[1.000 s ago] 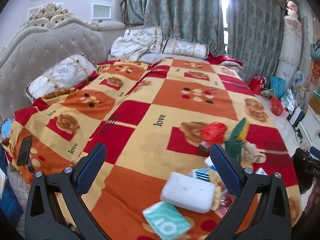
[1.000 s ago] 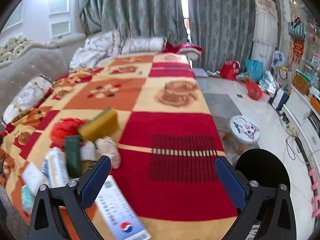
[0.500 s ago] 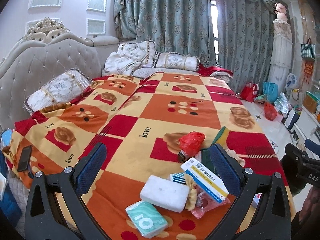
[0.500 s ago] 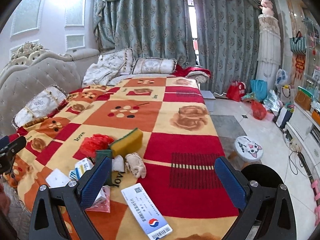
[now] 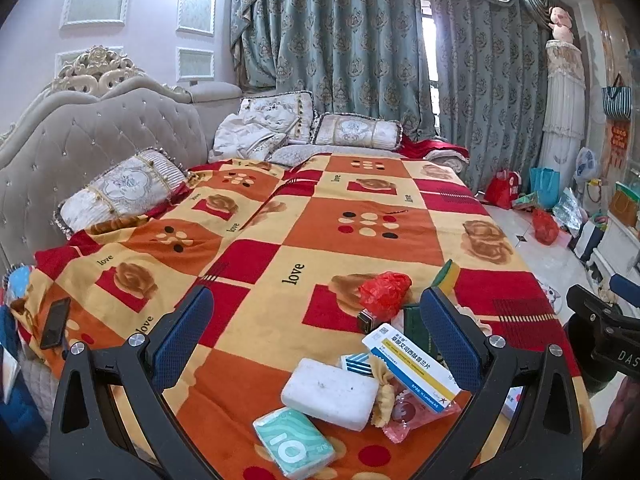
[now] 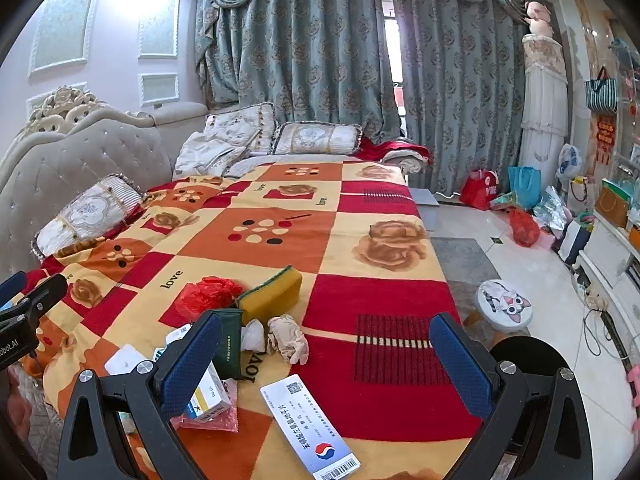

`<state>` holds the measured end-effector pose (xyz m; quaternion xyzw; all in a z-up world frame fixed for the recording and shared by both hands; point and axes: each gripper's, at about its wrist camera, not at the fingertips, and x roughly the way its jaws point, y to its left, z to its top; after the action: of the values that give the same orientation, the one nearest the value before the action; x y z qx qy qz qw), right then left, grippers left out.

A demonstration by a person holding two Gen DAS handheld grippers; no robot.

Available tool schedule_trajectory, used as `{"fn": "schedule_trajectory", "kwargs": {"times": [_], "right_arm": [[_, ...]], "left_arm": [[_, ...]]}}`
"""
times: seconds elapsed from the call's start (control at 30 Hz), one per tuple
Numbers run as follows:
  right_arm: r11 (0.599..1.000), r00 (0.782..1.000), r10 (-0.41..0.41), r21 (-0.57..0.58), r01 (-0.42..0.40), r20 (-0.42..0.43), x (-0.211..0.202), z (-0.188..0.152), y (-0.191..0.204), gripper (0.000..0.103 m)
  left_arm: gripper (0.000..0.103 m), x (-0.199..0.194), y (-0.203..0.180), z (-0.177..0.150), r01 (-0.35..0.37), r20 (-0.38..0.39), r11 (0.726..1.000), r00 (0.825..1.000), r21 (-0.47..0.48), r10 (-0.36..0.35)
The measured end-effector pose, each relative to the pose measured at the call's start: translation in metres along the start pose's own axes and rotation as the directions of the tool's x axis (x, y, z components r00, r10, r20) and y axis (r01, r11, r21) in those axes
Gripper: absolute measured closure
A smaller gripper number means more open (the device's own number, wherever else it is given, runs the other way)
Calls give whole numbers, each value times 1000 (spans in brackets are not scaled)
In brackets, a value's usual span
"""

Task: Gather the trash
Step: 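Move both tools over the bed toward the scattered trash items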

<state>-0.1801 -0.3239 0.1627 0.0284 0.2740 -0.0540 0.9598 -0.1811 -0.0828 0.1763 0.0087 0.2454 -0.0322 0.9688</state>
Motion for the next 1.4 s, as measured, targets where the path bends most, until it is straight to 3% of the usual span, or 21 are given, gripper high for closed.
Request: {"fn": "schedule_trajectory", "kwargs": {"times": [1.4], "right_arm": [[999,999,21,-32,-23,-45,6,-3,7,0]], "left_arm": [[0,8,-1,-3,-21,-43,1000,999,-5,20]]}}
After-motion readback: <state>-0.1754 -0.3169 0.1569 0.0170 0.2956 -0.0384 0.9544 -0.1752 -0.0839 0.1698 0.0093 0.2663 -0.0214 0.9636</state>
